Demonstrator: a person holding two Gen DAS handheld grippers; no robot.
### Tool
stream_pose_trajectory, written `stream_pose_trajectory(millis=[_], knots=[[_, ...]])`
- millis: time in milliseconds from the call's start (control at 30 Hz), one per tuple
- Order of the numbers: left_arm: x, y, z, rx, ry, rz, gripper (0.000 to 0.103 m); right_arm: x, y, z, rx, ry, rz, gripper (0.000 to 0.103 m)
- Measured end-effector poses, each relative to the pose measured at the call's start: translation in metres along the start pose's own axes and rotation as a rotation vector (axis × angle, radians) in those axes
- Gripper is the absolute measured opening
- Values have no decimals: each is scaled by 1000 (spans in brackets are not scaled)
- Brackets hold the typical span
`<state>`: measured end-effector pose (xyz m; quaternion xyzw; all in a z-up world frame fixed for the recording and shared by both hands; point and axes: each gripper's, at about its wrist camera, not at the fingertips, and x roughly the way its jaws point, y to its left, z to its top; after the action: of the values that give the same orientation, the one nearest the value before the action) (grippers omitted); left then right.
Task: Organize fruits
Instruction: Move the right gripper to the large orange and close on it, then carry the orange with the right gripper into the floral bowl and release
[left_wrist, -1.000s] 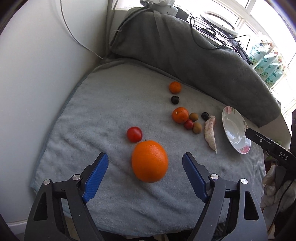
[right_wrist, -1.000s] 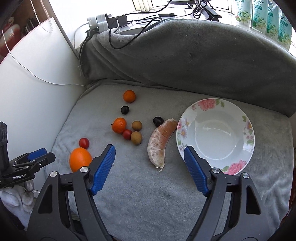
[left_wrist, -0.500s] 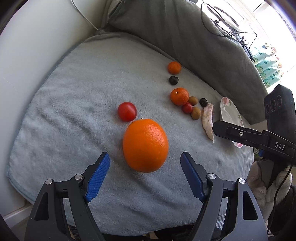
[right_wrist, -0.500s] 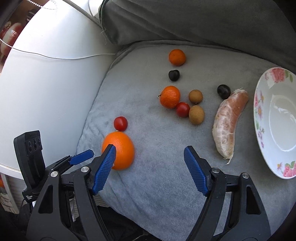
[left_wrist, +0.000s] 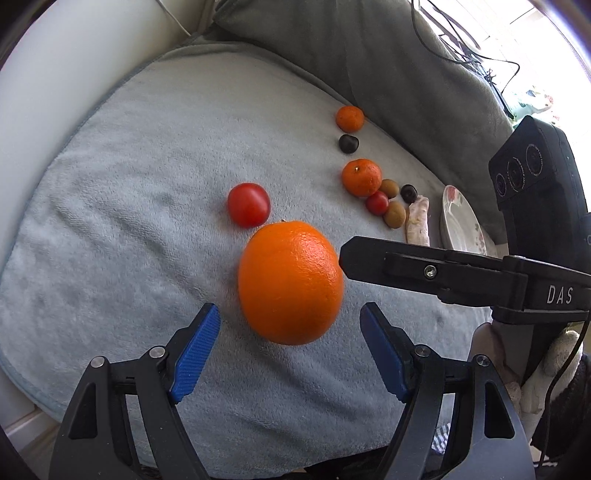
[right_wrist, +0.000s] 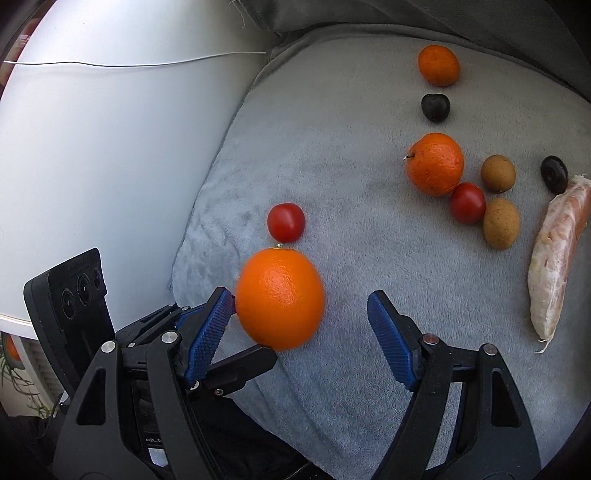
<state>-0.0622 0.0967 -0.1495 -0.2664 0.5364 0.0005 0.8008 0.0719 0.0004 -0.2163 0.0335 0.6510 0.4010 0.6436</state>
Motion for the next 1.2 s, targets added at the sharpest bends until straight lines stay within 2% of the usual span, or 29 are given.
stream_pose_trajectory(millis=[233, 467, 633, 833, 1200], knots=[[11, 1, 1, -3, 21, -15, 71, 14, 4, 7, -7, 38, 18, 80], [19, 5, 1, -17, 35, -22, 69, 27, -2, 10, 20, 65, 34, 79], [18, 10, 0, -21, 44, -45, 63, 38, -3, 12, 24, 81, 44, 78], [20, 8, 1, -7, 44, -47, 61, 38, -3, 14, 31, 90, 75, 66], [21, -6, 3, 20, 35, -40, 60, 17, -4, 8, 20, 58, 65, 65]])
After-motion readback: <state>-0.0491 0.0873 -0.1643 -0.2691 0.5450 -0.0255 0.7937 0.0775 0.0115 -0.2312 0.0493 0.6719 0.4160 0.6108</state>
